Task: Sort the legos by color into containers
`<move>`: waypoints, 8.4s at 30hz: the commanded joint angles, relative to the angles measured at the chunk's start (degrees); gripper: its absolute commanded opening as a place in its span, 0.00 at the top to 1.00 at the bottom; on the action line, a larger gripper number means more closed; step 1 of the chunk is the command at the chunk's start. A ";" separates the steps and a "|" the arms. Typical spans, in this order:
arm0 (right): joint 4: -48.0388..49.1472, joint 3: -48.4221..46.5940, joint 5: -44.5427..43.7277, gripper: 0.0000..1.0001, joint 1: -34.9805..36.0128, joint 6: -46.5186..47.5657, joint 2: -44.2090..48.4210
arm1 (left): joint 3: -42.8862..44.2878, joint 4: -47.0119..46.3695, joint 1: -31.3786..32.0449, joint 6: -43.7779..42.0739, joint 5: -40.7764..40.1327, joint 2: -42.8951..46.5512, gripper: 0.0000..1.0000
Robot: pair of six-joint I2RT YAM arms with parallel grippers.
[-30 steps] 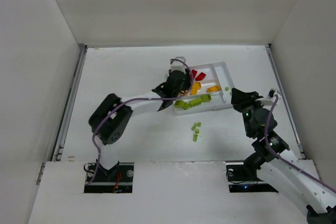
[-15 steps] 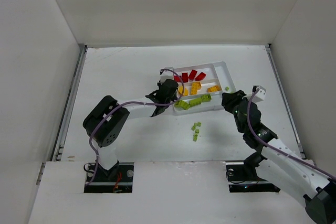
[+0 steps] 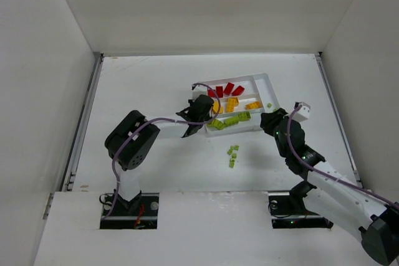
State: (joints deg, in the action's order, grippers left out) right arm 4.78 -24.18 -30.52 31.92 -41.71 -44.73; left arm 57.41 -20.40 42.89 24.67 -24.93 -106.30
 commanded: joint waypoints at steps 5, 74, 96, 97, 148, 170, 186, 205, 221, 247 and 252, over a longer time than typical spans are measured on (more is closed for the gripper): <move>3.92 0.19 0.55 0.63 0.20 0.23 -0.09 | -4.84 1.42 -3.82 -0.94 -1.62 3.29 0.97; -10.66 -7.72 -2.70 0.79 19.62 -10.32 -26.74 | -35.26 -17.21 0.03 1.53 -0.22 43.11 0.59; 2.25 -27.14 0.73 0.61 0.29 8.31 -41.31 | -24.98 -20.74 18.84 -9.02 11.13 25.98 0.50; 2.60 -27.23 0.55 0.56 0.03 8.32 -41.31 | -24.28 -20.03 19.28 -9.46 11.30 25.19 0.50; 14.47 -5.61 4.95 0.45 0.11 3.31 -29.19 | -13.37 -5.18 20.52 -11.13 12.10 13.40 0.68; 15.88 -4.91 7.67 0.44 1.25 3.22 -26.20 | -11.97 -2.71 23.33 -8.58 6.91 7.25 0.60; 15.26 -1.66 4.25 0.42 1.87 2.34 -16.37 | -12.85 -2.54 23.59 -7.70 3.23 12.33 0.89; 12.89 7.31 -3.93 0.68 -4.19 -3.90 4.30 | 16.22 -1.83 13.14 -7.26 5.32 -2.66 0.86; 13.42 5.47 -2.53 0.52 -3.05 -3.02 0.35 | 29.17 0.37 9.62 -7.18 3.75 -11.83 0.52; -9.78 -5.52 0.20 0.52 23.31 -5.57 -24.61 | -27.96 3.88 27.01 9.26 -7.51 38.36 0.59; -11.19 -7.45 0.99 0.52 24.72 -7.85 -28.74 | -28.23 3.44 32.72 9.44 -7.15 35.29 0.57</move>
State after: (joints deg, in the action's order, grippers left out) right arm -4.89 -28.45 -29.71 55.70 -47.24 -71.99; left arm 29.56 -16.01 73.25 32.38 -31.35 -70.02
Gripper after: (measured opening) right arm 0.479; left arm 0.429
